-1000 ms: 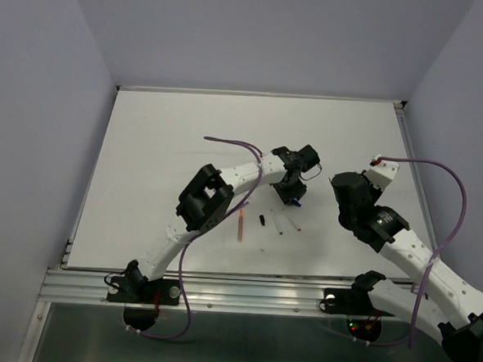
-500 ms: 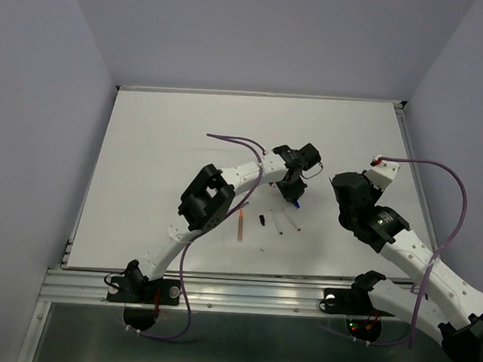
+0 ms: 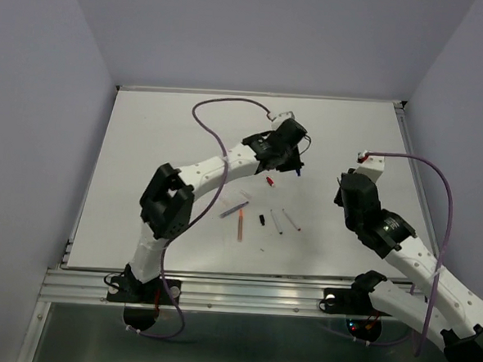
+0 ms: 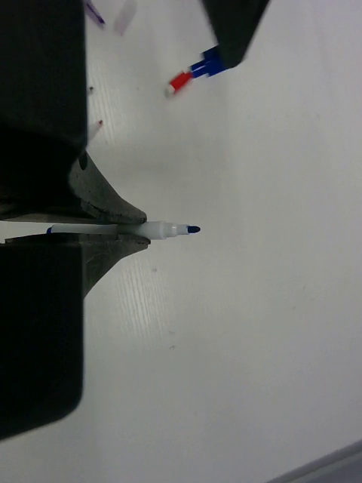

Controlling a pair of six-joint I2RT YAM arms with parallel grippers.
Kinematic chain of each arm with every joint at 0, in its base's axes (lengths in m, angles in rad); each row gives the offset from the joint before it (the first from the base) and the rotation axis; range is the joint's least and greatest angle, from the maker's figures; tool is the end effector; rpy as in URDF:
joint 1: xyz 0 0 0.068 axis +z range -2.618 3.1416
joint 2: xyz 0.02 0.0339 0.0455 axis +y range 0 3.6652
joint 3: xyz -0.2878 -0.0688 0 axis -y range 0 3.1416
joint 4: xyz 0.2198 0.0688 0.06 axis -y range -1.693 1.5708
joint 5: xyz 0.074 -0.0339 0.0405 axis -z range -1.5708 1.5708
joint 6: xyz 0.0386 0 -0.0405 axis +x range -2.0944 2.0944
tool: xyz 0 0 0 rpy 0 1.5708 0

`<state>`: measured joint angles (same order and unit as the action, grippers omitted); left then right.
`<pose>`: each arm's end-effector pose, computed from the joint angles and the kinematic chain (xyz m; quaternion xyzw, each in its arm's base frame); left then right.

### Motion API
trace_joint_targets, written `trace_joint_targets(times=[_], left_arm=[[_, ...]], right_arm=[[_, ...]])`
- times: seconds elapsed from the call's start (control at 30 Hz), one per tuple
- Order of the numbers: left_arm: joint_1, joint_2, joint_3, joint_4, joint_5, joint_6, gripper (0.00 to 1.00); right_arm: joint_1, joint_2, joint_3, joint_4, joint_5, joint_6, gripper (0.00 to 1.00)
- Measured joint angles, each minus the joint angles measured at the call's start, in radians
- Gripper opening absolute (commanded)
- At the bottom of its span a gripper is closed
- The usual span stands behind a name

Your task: Insert the pens into the pen caps

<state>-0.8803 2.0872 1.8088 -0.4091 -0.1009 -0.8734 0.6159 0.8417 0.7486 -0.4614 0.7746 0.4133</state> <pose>0.3067 -0.3651 0.2897 -0.0184 0.9030 -0.2990 0.3081 0.1291 0.0583 0.3140 0.1010 0.8234 -0.0655 0.5546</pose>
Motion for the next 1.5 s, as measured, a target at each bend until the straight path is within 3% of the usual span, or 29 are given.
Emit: trace_joint_targets(times=[0.13,0.3,0.47,0.63,0.87,1.5], left_arm=[[0.03,-0.322,-0.187,0.198,-0.02,0.156,0.0],[0.063,-0.602,-0.324,0.437,0.015,0.323,0.0],[0.062,-0.712,-0.426,0.55,0.078,0.387,0.0],[0.063,-0.718,-0.514,0.554,0.119,0.402,0.0],[0.073,-0.748,-0.621,0.545,0.119,0.373,0.0],[0.206,-0.793,-0.644,0.572,0.276,0.19,0.0]], right_arm=[[-0.001,-0.063,0.002,0.037,-0.243,-0.109,0.01],[-0.001,-0.055,0.002,0.11,-0.648,-0.23,0.01],[-0.001,0.084,0.027,0.229,-0.993,-0.288,0.01],[-0.001,0.149,0.045,0.333,-1.162,-0.314,0.01],[-0.001,0.148,0.083,0.429,-1.173,-0.323,0.01],[-0.001,0.153,0.105,0.43,-1.057,-0.327,0.01]])
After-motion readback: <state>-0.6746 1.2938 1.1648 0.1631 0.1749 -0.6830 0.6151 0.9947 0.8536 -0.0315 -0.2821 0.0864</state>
